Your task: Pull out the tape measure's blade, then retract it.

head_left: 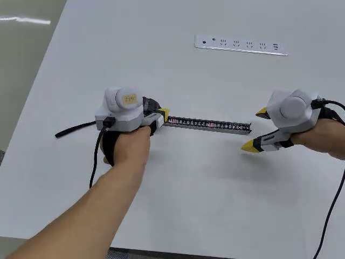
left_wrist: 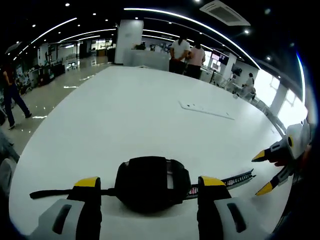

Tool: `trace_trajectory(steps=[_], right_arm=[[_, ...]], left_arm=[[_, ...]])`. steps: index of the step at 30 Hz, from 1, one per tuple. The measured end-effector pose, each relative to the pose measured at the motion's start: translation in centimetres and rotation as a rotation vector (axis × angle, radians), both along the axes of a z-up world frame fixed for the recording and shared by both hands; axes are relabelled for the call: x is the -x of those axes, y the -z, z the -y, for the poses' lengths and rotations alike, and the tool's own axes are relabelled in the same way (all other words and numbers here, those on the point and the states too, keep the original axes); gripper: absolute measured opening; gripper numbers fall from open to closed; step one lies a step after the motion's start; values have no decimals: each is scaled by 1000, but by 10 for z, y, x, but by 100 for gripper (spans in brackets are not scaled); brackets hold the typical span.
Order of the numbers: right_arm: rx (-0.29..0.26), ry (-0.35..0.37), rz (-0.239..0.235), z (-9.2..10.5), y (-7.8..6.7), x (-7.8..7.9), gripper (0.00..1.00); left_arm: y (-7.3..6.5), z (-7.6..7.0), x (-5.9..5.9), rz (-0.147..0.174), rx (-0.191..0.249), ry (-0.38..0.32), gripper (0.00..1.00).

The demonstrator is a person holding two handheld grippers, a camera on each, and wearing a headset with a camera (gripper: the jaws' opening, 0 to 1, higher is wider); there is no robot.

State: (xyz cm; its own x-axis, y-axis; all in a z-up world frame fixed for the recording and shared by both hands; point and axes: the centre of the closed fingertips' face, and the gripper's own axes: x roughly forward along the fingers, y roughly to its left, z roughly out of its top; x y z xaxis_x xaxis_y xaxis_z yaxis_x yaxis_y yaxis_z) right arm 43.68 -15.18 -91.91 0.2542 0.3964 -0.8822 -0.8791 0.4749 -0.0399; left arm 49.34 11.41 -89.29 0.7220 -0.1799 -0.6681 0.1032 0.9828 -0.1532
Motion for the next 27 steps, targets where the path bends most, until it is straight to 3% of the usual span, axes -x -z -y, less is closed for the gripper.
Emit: trace_trajectory(steps=[9,17,27], right_arm=[[9,-31,-15,1,6,-1,58],[68,-196,-31,2,11,0,53],[90,-298,-45,2,11,-1,44]], left_arm=[[2,-1,-2,-2,1,-2,74],[7,-2,-4,-13,6,7,72],[9,2,-6,-14,15,15,69]])
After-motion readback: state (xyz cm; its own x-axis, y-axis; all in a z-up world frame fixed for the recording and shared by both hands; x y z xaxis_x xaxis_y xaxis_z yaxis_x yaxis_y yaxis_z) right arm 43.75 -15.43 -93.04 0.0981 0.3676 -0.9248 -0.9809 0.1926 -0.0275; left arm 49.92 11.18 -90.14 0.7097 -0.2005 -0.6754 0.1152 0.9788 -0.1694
